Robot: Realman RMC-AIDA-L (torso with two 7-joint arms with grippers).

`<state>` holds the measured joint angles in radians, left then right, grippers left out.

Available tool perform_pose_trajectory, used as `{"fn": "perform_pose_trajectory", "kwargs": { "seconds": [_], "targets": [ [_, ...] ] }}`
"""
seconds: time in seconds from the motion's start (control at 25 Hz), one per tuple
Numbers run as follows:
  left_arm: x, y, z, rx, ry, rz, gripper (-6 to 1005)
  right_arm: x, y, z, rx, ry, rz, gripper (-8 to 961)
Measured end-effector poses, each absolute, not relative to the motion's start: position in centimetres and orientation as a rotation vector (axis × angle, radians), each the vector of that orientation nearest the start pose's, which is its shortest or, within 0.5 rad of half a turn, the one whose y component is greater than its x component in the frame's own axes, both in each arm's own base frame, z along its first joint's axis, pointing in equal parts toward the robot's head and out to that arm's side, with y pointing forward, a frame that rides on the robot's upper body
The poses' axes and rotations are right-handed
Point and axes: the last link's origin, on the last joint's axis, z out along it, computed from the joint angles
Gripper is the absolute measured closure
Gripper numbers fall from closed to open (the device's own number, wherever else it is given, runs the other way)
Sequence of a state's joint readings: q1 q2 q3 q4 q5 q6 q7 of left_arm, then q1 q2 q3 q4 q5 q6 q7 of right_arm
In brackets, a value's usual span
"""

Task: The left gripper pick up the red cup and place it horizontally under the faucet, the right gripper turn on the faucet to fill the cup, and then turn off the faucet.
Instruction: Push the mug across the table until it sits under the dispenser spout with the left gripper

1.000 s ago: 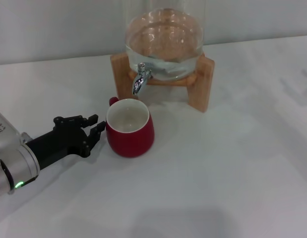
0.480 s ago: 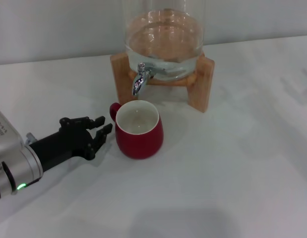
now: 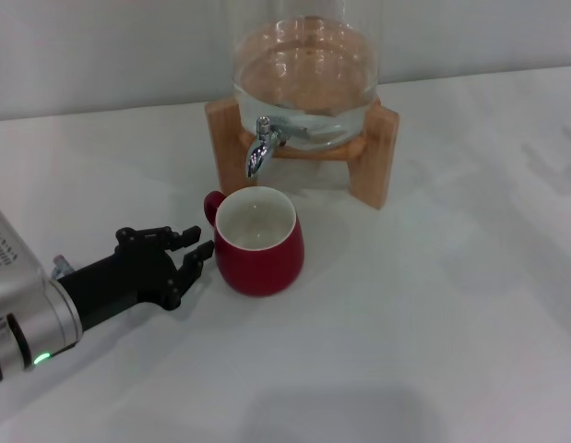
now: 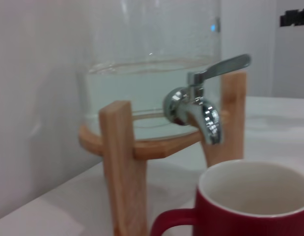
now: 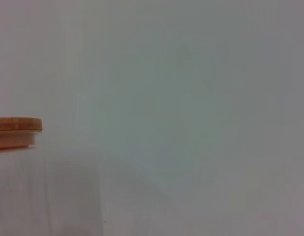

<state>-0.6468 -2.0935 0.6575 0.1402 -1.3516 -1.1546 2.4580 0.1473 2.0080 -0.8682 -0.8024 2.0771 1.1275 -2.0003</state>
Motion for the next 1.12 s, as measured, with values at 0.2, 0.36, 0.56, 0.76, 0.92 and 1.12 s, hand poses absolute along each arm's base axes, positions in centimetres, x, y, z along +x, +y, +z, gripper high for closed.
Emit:
{"fn": "perform_pose_trajectory", "kwargs": {
  "seconds": [0.2, 0.36, 0.56, 0.76, 0.92, 1.12],
  "targets": [
    [-27.0, 32.4, -8.3, -2.567, -0.287, -0.653, 749, 34.9, 31.1, 13.3, -1.732, 0.591, 0.837, 157],
    [-26.7, 31.6, -8.1, -2.583, -0.266, -0.721, 748, 34.8, 31.2, 13.3, -1.732, 0.589, 0.840, 157],
    [-26.2, 31.7, -8.2, -2.595, -0.254, -0.744, 746, 34.7, 31.3, 13.2, -1.733, 0.588, 0.842, 158],
    [-25.6, 32.0, -8.6, -2.617, -0.247, -0.736, 745, 34.7, 31.2, 13.0, -1.735, 0.596, 0.849, 158],
    [-25.4, 32.5, -8.9, -2.614, -0.256, -0.714, 743, 34.8, 31.2, 13.0, -1.733, 0.597, 0.851, 158],
    [-25.5, 32.8, -8.7, -2.592, -0.269, -0.708, 741, 34.9, 31.1, 13.1, -1.732, 0.598, 0.849, 157]
  ]
}}
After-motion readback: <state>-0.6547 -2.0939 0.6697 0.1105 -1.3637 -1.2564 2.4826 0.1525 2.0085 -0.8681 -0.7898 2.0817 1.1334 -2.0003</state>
